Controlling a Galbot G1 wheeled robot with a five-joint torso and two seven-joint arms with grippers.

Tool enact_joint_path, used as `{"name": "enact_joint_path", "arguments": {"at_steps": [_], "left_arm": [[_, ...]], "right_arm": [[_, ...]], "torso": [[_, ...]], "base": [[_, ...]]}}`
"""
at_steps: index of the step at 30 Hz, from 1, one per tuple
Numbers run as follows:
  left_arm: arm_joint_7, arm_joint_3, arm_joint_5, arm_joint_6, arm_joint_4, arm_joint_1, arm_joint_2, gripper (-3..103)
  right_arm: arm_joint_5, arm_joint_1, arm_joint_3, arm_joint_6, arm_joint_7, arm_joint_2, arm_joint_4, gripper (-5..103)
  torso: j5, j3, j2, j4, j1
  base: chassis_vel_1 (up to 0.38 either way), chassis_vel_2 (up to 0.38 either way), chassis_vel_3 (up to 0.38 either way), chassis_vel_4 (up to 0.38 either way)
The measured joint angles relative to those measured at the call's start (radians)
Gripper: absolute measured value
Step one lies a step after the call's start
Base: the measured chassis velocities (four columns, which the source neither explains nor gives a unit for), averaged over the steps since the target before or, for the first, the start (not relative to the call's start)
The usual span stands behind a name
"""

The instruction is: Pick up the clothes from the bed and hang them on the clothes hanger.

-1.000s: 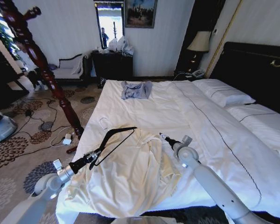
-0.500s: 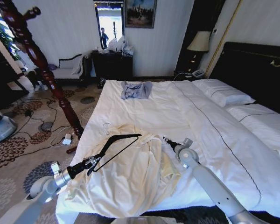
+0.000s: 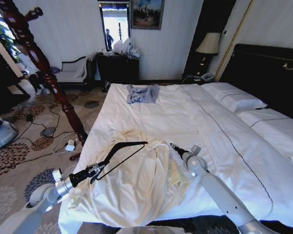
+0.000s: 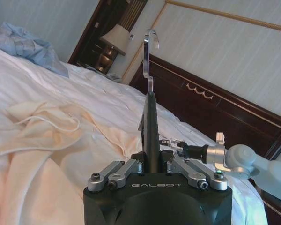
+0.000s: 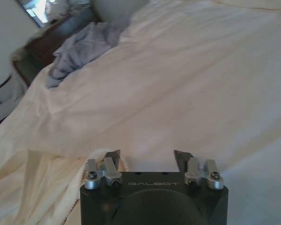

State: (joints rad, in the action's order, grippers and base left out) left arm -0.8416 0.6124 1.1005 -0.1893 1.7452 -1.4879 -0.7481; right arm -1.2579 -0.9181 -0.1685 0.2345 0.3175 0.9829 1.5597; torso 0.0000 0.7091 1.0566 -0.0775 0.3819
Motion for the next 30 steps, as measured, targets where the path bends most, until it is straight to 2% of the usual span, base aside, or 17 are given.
{"name": "enact_joint_path", "arguments": {"at_steps": [1,2,3,4,5,8,10,13,14,17,19,20,23,30], "left_arm": [[0.000,0.002,0.001,0.000,0.000,0.000,0.000,17],[0.001,0.006,0.003,0.000,0.002,-0.001,0.001,17],[0.001,0.010,0.004,0.001,0.003,-0.002,0.001,17],[0.001,0.010,0.004,0.001,0.003,-0.002,0.001,17],[0.001,0.012,0.004,0.001,0.005,-0.003,-0.001,17],[0.002,0.018,0.003,0.002,0.005,-0.005,-0.008,17],[0.002,0.019,0.003,0.003,0.004,-0.005,-0.009,17],[0.002,0.021,0.003,0.004,0.001,-0.005,-0.012,17],[0.002,0.021,0.003,0.004,0.001,-0.005,-0.012,17],[0.002,0.019,0.001,0.004,-0.002,-0.004,-0.015,17],[0.003,0.017,0.001,0.004,-0.002,-0.003,-0.015,17],[0.003,0.016,0.001,0.004,-0.002,-0.002,-0.015,17],[0.005,0.015,0.001,0.004,-0.005,0.002,-0.015,17],[0.005,0.016,0.001,0.006,-0.011,0.002,-0.019,17]], "right_arm": [[0.020,0.001,0.003,-0.001,-0.022,0.000,-0.007,65],[0.066,0.003,0.009,-0.006,-0.074,-0.003,-0.024,75],[0.102,0.005,0.014,-0.012,-0.121,-0.007,-0.040,80],[0.102,0.005,0.014,-0.012,-0.121,-0.007,-0.040,80],[0.130,0.009,0.020,-0.016,-0.159,-0.010,-0.054,80],[0.169,0.021,0.027,-0.031,-0.211,-0.012,-0.076,64],[0.176,0.023,0.028,-0.034,-0.217,-0.012,-0.079,64],[0.207,0.029,0.034,-0.046,-0.249,-0.016,-0.091,48],[0.207,0.029,0.034,-0.046,-0.249,-0.016,-0.091,48],[0.238,0.042,0.049,-0.048,-0.275,-0.017,-0.112,33],[0.240,0.048,0.053,-0.043,-0.278,-0.017,-0.117,33],[0.240,0.055,0.058,-0.037,-0.283,-0.018,-0.123,30],[0.239,0.074,0.076,-0.031,-0.307,-0.025,-0.137,41],[0.254,0.063,0.086,-0.031,-0.400,-0.041,-0.134,47]], "torso": [[0.0000,0.000,0.000,0.0000,0.000],[0.0000,0.000,0.000,-0.0001,0.000],[0.0000,0.000,0.000,-0.0003,0.000],[0.0000,0.000,0.000,-0.0003,0.000],[0.0000,0.000,0.000,-0.0005,0.000],[-0.0001,0.000,0.000,0.0000,0.000],[0.0000,0.000,0.000,0.0000,0.000],[0.0000,0.000,0.000,-0.0003,0.000],[0.0000,0.000,0.000,-0.0003,0.000],[0.0001,0.000,0.000,-0.0002,0.000],[0.0000,0.000,0.000,-0.0002,0.000],[0.0000,0.000,0.000,-0.0002,0.000],[0.0000,0.000,0.000,-0.0002,0.000],[0.0000,0.000,0.000,-0.0004,0.000]], "base": [[0.000,0.000,0.000,0.000],[0.000,0.000,0.000,0.000],[0.000,0.000,0.000,0.000],[0.000,0.000,0.000,0.000],[0.000,0.000,0.000,0.000],[0.000,0.000,0.000,0.000],[0.000,0.000,0.000,0.000],[0.000,0.000,0.000,0.000],[0.000,0.000,0.000,0.000],[0.000,0.000,0.000,0.000],[0.000,0.000,0.000,0.000],[0.000,0.000,0.000,0.000],[0.000,0.000,0.000,0.000],[0.000,0.000,0.000,0.000]]}}
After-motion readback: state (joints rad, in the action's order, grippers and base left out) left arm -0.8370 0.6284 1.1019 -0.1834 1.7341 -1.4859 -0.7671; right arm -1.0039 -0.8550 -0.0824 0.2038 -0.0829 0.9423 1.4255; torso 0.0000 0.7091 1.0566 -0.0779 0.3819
